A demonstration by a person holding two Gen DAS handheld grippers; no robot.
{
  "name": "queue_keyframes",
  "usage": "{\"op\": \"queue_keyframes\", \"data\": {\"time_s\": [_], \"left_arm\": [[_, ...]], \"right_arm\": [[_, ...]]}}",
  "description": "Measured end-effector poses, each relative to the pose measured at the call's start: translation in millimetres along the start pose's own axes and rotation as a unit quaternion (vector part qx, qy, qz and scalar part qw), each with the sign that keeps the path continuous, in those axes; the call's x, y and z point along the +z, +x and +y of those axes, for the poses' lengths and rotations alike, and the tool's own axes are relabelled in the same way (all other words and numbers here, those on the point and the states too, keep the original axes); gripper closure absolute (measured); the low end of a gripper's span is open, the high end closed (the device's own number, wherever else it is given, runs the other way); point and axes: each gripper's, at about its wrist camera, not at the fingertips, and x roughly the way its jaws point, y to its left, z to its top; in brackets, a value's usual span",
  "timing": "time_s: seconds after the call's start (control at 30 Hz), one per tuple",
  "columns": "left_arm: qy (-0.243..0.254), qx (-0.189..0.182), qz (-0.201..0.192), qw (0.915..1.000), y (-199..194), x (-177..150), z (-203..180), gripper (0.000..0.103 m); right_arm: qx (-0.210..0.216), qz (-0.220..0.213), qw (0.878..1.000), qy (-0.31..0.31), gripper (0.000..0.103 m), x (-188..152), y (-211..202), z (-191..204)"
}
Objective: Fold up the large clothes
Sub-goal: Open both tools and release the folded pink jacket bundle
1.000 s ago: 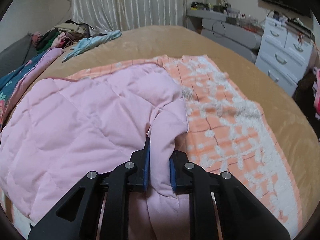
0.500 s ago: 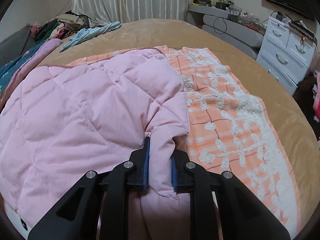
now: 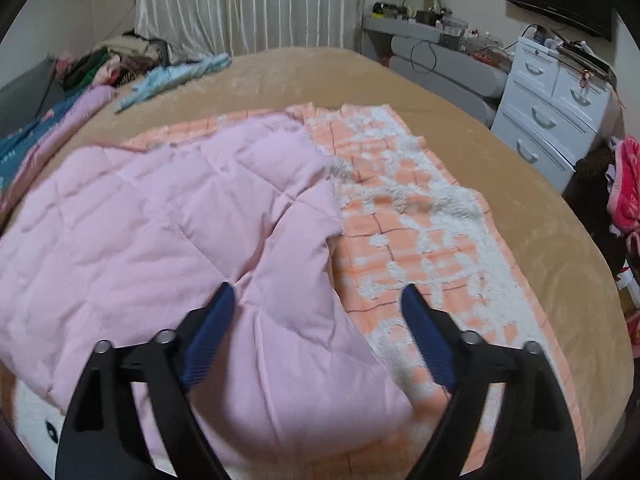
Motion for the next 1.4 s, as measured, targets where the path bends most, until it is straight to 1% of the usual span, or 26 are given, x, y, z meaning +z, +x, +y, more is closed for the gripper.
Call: {"op": "queue_keyframes", "data": {"time_s": [0.03,0.2,0.4,0.5,0.6,0.7,0.87,1.1,1.4], "left_arm": [[0.001,-0.001,-0.002,1.0000,-5,-1,0,0.028],[0.001,-0.006,-0.012,0.9999,-35,-6,1,0.009],[0.000,-0.011,-0.023,0.9997,-67,-17,3,0.009],[0.005,-0.004,-0.041,0.9991,-87,-23,4,0.009],[0.015,0.001,-0.061,0.9980,-107,-29,2,0.009],[0.023,-0.001,-0.075,0.9970,-125,-35,-1,0.009],[0.025,-0.012,-0.082,0.9963,-141,-44,-5,0.009],[0.027,-0.016,-0.078,0.9965,-148,-66,-12,0.009],[0.022,-0.028,-0.050,0.9981,-136,-96,-18,0.009]], "right_arm": [[0.002,-0.008,1.000,0.001,0.008,-1,-8,0],[0.027,-0.049,0.998,0.007,0.004,-5,-53,-3],[0.044,-0.095,0.994,0.018,0.004,-11,-100,-5],[0.053,-0.110,0.992,0.022,0.004,-16,-121,-7],[0.059,-0.116,0.991,0.025,0.004,-22,-136,-9],[0.063,-0.121,0.990,0.024,0.004,-26,-148,-10],[0.065,-0.130,0.989,0.028,0.004,-36,-165,-11],[0.062,-0.130,0.989,0.039,0.004,-52,-174,-12],[0.068,-0.102,0.992,0.043,0.004,-82,-163,-6]]}}
